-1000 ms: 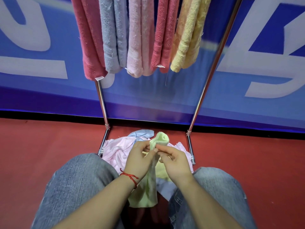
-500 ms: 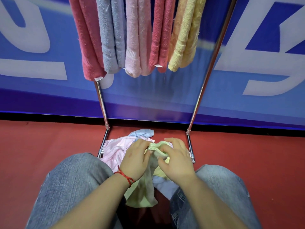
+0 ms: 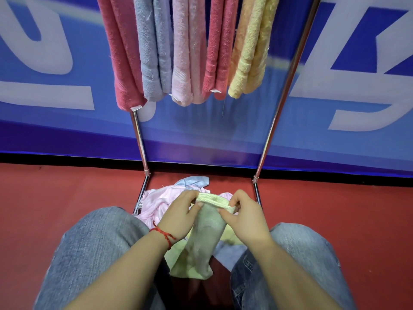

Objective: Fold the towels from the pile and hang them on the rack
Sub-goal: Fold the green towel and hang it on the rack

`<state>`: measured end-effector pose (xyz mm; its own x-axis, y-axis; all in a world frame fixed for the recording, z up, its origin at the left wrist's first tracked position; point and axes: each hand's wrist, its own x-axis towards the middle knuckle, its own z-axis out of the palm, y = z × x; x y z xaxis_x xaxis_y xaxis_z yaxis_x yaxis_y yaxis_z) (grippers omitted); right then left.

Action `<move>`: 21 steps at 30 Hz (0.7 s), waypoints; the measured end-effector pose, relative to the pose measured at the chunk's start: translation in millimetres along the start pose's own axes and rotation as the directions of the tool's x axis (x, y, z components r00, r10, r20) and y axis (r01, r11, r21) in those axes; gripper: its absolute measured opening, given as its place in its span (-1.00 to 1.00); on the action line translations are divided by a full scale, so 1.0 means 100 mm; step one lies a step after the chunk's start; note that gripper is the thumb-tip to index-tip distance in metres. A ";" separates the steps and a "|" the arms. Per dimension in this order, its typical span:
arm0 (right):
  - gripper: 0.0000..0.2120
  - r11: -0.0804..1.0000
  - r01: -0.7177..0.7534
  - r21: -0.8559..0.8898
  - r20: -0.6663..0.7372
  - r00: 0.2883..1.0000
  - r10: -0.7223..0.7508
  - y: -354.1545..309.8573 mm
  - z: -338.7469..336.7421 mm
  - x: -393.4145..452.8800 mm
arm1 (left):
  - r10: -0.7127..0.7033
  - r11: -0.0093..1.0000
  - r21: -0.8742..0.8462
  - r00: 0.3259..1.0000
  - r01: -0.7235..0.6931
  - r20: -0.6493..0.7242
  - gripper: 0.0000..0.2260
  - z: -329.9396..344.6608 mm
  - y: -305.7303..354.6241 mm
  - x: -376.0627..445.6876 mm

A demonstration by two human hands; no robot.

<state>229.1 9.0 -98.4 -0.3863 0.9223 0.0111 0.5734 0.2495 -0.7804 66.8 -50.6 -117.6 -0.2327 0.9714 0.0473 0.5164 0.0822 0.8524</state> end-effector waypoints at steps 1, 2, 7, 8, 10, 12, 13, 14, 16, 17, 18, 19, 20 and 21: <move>-0.69 0.995 -0.033 0.092 0.018 0.999 0.031 -0.01 -0.01 0.00 | 0.005 1.000 -0.025 1.000 -0.005 0.008 -0.89 -0.01 0.02 0.00; -0.69 0.981 -0.056 0.186 0.041 0.998 0.050 -0.01 -0.01 0.00 | 0.004 0.999 -0.035 1.000 -0.004 0.011 -0.83 -0.02 0.05 -0.02; -0.83 0.947 -0.084 0.310 0.202 0.979 0.021 -0.04 -0.10 -0.01 | -0.021 0.989 -0.144 0.999 0.027 0.047 -0.88 -0.05 0.10 -0.05; -0.88 0.941 -0.090 0.326 0.209 0.978 0.021 -0.04 -0.12 -0.01 | -0.030 0.982 -0.182 0.998 0.039 0.053 -0.94 -0.07 0.13 -0.05; -0.87 0.893 -0.142 0.427 0.232 0.972 0.044 -0.06 -0.14 -0.01 | -0.037 0.967 -0.250 0.999 0.046 0.040 -0.84 -0.09 0.16 -0.07; -0.84 0.830 -0.198 0.522 0.276 0.960 0.056 -0.14 -0.16 -0.02 | -0.082 0.922 -0.377 0.996 0.091 0.040 -0.77 -0.13 0.22 -0.10; -0.84 0.816 -0.201 0.542 0.285 0.957 0.046 -0.20 -0.18 -0.03 | -0.113 0.870 -0.476 0.992 0.127 0.057 -0.78 -0.16 0.28 -0.11; -0.84 0.807 -0.197 0.557 0.293 0.956 0.032 -0.27 -0.20 -0.04 | -0.135 0.815 -0.559 0.988 0.154 0.075 -0.79 -0.18 0.34 -0.13; -0.80 0.783 -0.179 0.596 0.302 0.953 -0.012 -0.41 -0.27 -0.07 | -0.133 0.753 -0.642 0.988 0.148 0.073 -0.79 -0.26 0.47 -0.15; -0.80 0.786 -0.159 0.598 0.297 0.954 -0.033 -0.48 -0.31 -0.08 | -0.113 0.754 -0.646 0.992 0.118 0.049 -0.78 -0.31 0.53 -0.15; -0.83 0.803 -0.127 0.583 0.281 0.958 -0.052 -0.56 -0.37 -0.09 | -0.082 0.765 -0.638 0.996 0.083 0.031 -0.76 -0.37 0.60 -0.16; -0.86 0.828 -0.086 0.555 0.255 0.964 -0.071 -0.63 -0.43 -0.10 | -0.056 0.775 -0.629 0.998 0.056 0.020 -0.76 -0.43 0.68 -0.16; -0.86 0.848 -0.045 0.529 0.226 0.970 -0.090 -0.71 -0.49 -0.10 | -0.034 0.782 -0.623 0.999 0.034 0.013 -0.79 -0.49 0.75 -0.15; -0.84 0.860 -0.008 0.510 0.206 0.972 -0.113 -0.79 -0.55 -0.10 | -0.021 0.778 -0.627 1.000 0.021 0.008 -0.85 -0.56 0.81 -0.14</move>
<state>227.4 -3.3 -2.1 -0.5894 0.8073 -0.0299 0.1275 0.0565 -0.9902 66.3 -70.2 -19.9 -0.2364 0.9713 0.0253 -0.1201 -0.0550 0.9912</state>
